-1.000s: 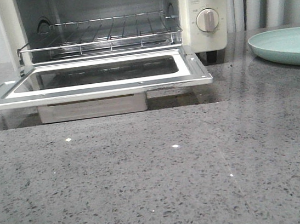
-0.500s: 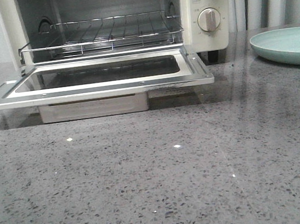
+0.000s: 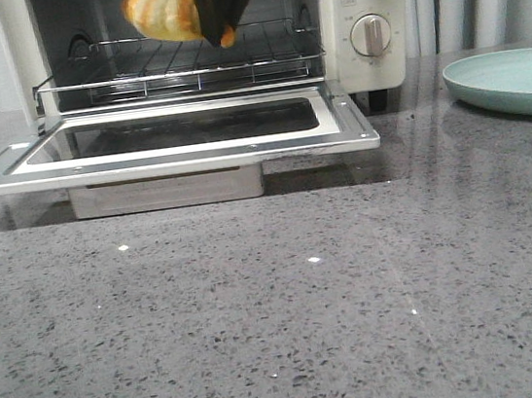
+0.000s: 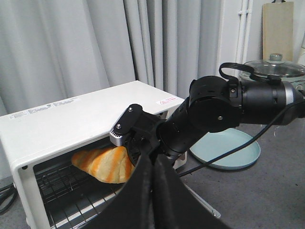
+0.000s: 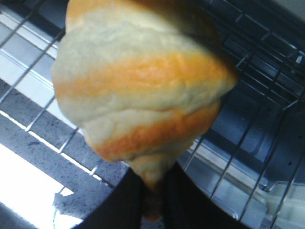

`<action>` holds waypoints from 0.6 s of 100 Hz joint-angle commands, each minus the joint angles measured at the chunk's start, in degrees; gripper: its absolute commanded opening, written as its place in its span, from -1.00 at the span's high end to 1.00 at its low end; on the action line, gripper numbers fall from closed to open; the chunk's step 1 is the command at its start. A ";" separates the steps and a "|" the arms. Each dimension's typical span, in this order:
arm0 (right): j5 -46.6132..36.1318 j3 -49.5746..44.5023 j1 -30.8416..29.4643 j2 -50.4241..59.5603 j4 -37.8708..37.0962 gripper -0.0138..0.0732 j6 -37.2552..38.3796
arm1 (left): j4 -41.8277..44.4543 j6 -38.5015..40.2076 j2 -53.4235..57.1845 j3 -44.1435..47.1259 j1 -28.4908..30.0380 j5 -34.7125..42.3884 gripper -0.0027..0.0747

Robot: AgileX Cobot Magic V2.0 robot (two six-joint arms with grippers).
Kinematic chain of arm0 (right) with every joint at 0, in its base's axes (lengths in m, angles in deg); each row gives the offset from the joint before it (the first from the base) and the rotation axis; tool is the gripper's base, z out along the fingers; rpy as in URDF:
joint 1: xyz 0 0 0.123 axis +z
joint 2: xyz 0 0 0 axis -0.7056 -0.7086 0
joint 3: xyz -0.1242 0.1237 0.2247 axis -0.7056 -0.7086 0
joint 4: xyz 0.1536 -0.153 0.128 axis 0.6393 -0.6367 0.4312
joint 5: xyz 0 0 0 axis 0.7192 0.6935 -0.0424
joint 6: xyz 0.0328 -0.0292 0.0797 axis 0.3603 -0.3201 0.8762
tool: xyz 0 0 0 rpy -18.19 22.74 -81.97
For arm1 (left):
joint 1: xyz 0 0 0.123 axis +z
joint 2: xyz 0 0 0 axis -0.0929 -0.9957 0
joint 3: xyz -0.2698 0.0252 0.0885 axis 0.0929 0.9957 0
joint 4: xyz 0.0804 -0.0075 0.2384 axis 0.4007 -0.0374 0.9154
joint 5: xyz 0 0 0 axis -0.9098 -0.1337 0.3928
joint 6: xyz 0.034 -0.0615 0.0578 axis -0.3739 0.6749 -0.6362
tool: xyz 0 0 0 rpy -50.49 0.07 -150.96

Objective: Put bread in oven
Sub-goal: 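Lower the croissant onto the wire rack and open the right gripper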

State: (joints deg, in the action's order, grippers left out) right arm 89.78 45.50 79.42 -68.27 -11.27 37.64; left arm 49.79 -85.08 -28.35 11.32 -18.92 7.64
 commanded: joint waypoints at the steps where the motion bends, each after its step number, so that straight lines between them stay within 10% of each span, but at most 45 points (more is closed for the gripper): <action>1: -4.37 2.24 -0.62 3.05 -1.59 0.32 -0.30 | -1.70 -0.13 -0.07 -1.32 0.28 3.53 0.99; 18: -5.34 2.24 -0.62 3.05 -1.99 -0.57 -0.30 | -1.70 -0.13 -0.07 -1.32 0.28 3.63 0.99; 60: 7.41 2.21 -0.18 6.85 5.46 -0.46 -0.30 | 1.79 0.73 0.25 -0.54 0.28 6.74 0.99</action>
State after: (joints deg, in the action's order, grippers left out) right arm 95.63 45.94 79.08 -67.10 -8.15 37.64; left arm 52.29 -85.08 -28.35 11.55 -18.92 9.52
